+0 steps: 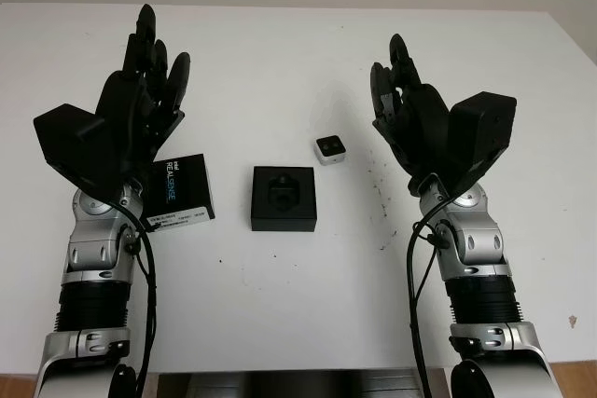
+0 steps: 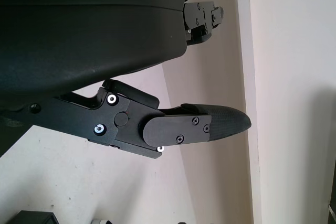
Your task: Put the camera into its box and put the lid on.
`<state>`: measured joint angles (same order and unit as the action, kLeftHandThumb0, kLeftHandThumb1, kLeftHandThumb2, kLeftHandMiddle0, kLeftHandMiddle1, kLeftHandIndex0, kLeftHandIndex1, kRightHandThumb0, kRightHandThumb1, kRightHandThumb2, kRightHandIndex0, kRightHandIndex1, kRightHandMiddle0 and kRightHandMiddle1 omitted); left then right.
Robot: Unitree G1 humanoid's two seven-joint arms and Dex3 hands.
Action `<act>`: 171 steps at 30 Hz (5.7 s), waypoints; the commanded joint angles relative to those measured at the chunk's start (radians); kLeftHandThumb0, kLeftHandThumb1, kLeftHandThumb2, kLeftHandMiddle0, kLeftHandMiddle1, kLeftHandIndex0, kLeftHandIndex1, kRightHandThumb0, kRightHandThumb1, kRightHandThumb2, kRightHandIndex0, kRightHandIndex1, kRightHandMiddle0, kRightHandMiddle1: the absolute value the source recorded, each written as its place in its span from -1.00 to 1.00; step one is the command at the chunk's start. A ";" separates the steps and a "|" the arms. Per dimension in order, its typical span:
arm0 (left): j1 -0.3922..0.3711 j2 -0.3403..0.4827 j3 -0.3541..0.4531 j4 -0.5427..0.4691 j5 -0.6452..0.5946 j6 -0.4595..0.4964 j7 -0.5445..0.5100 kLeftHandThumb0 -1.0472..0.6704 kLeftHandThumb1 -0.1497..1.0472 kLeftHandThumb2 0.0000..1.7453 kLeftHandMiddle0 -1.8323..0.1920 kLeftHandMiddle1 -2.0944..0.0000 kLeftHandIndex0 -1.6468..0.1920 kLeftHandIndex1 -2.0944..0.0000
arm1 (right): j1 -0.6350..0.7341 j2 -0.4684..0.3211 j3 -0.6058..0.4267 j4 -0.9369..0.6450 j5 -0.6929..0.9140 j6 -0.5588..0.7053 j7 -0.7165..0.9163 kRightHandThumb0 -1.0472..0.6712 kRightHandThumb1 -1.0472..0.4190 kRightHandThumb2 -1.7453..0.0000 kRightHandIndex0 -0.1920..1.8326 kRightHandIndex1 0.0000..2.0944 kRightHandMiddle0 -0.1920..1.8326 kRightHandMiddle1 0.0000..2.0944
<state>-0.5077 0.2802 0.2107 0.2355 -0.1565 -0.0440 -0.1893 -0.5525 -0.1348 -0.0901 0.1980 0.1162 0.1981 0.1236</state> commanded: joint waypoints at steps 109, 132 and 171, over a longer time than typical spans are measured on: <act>0.026 0.007 -0.029 -0.055 0.037 0.027 0.015 -0.56 1.00 -0.45 0.93 0.94 0.93 0.95 | -0.442 -0.413 0.547 0.604 -0.855 -0.576 0.034 -0.47 -0.74 0.93 -0.70 -0.93 -0.61 -0.08; 0.036 0.008 -0.033 -0.057 0.041 0.016 -0.003 -0.54 1.00 -0.44 0.95 0.95 0.94 0.95 | -0.462 -0.367 0.587 0.725 -0.886 -0.629 -0.069 -0.46 -0.76 0.94 -0.63 -0.94 -0.57 0.06; 0.043 0.004 -0.038 -0.059 0.049 0.004 -0.001 -0.51 1.00 -0.43 0.94 0.94 0.93 0.95 | -0.434 -0.353 0.498 0.661 -0.792 -0.552 -0.123 -0.24 -0.98 0.94 -0.45 -0.94 -0.49 0.50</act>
<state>-0.4704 0.2793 0.1762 0.1949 -0.1105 -0.0374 -0.1903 -1.0014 -0.4945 0.4309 0.8955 -0.6990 -0.3720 -0.0135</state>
